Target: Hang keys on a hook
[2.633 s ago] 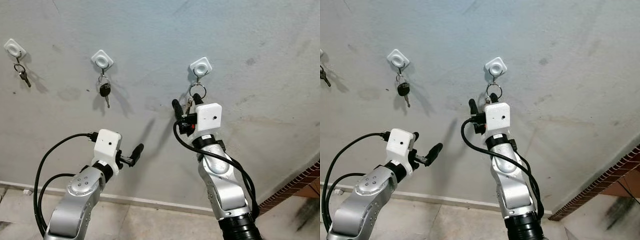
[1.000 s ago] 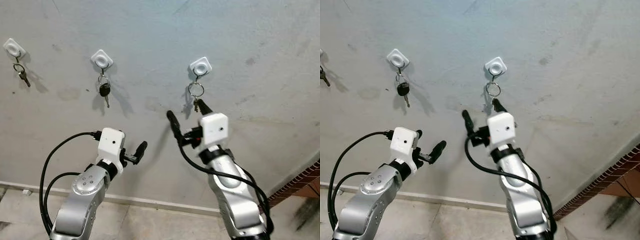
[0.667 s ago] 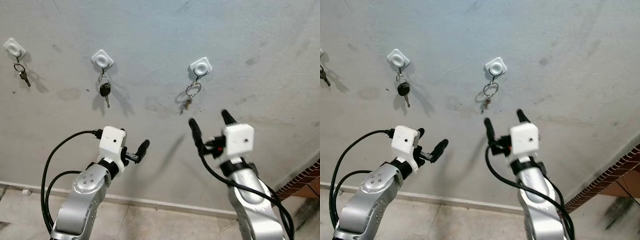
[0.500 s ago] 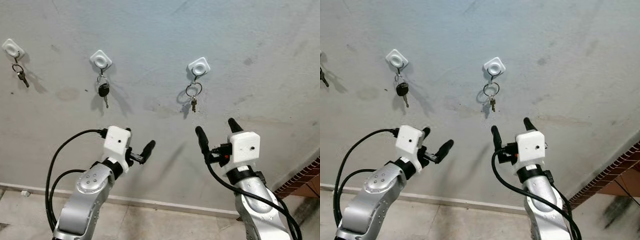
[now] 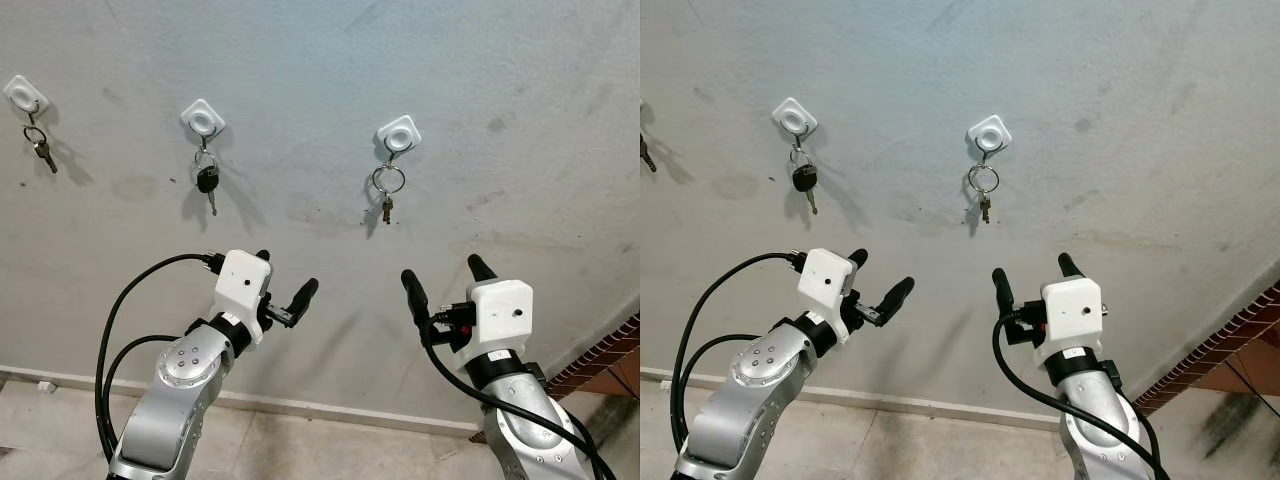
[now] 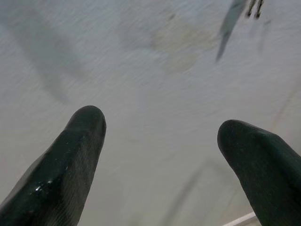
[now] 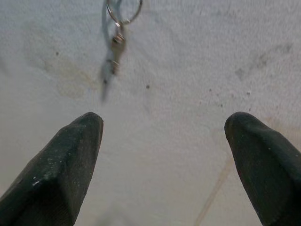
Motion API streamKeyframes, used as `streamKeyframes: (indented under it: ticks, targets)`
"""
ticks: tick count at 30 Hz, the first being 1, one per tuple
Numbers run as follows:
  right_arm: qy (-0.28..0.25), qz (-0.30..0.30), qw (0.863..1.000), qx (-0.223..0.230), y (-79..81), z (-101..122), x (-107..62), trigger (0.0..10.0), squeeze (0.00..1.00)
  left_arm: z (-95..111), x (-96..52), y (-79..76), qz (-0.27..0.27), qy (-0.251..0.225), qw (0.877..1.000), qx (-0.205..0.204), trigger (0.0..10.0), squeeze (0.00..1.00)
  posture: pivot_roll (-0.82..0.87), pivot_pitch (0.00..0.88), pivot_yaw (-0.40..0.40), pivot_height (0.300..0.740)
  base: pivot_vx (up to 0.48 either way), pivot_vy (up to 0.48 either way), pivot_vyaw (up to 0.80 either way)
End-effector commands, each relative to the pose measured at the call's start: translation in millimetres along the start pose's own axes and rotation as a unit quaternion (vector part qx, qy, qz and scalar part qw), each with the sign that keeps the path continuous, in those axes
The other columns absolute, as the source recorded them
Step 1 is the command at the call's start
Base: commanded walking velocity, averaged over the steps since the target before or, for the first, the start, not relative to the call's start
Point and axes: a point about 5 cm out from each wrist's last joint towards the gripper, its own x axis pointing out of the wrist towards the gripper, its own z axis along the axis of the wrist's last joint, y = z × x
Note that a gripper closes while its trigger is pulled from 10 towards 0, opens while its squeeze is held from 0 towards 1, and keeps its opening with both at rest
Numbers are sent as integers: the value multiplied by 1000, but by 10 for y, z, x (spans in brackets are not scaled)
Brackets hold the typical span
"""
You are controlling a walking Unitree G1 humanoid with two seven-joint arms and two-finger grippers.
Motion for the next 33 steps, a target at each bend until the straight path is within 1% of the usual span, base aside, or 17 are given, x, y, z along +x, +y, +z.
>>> streamKeyframes:
  ticks: [1,7,11,15,17,28,33]
  targets:
    - [-7,-3,1000,1,9,57,-13,10000,0,-17,8,0,3,5,1000,-5,10000,0,104,0,-72,740,0,0,0]
    - [-3,-3,1000,-1,-3,61,0,10000,0,-36,34,-39,1,8,1000,0,10000,0,98,0,-70,740,0,0,-594]
    - [-2,-2,1000,-1,-4,63,9,10000,0,-27,39,-62,-14,3,1000,-10,10000,0,96,0,-70,740,0,0,0]
    - [-2,-2,1000,-2,-6,64,26,10000,0,-36,38,-74,-8,6,1000,-14,10000,0,95,0,-73,740,0,0,0]
    - [-1,0,1000,-1,1,70,40,10000,0,-69,41,-59,4,16,1000,-17,10000,0,95,0,-74,740,0,0,0]
    - [6,8,1000,1,10,64,33,10000,0,-90,23,-91,0,19,1000,-23,10000,0,87,0,-85,740,0,0,0]
    - [10,7,1000,0,-2,56,38,10000,0,-94,29,-95,-2,21,999,-34,10000,0,84,0,-82,740,0,0,0]
